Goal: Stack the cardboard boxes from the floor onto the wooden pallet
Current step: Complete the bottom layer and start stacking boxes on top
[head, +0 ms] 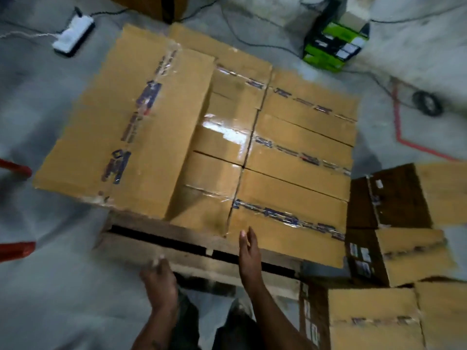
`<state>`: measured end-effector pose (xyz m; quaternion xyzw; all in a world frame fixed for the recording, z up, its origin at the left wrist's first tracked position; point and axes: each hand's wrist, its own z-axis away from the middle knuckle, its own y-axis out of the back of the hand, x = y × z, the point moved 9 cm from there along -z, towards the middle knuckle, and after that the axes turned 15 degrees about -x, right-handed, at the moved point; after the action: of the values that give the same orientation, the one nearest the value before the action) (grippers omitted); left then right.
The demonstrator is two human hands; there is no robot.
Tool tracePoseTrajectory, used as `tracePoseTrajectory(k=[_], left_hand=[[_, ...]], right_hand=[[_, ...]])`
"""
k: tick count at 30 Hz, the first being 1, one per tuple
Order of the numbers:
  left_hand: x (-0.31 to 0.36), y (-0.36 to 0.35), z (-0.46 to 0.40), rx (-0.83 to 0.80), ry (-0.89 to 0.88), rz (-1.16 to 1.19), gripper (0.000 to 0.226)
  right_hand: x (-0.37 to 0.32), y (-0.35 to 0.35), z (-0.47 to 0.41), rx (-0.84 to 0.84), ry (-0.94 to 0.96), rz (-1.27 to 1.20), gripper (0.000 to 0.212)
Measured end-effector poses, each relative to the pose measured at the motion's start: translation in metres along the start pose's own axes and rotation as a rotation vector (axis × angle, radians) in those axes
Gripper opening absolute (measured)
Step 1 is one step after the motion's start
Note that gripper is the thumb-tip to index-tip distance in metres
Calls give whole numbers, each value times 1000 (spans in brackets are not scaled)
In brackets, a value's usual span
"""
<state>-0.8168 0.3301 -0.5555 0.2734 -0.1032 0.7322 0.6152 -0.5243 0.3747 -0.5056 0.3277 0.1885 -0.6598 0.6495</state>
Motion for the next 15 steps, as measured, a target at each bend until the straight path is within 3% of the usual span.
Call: tracePoseTrajectory(k=[2, 4, 6, 8, 11, 15], left_hand=[[-4, -47, 34, -130, 29, -106, 80], [12, -96, 67, -222, 43, -156, 39], [18, -142, 83, -304, 40, -223, 25], [32, -182, 85, -407, -89, -329, 29], [52, -250, 60, -563, -366, -631, 43], [69, -335, -2, -658, -627, -1204, 87]], right_hand=[[38, 41, 14, 119, -105, -92, 82], [77, 74, 23, 212, -211, -175, 97], [120, 101, 26, 294, -315, -258, 124], [144, 118, 28, 330, -359, -392, 143], [179, 133, 11, 320, -329, -740, 93], [227, 141, -52, 196, -310, -1041, 85]])
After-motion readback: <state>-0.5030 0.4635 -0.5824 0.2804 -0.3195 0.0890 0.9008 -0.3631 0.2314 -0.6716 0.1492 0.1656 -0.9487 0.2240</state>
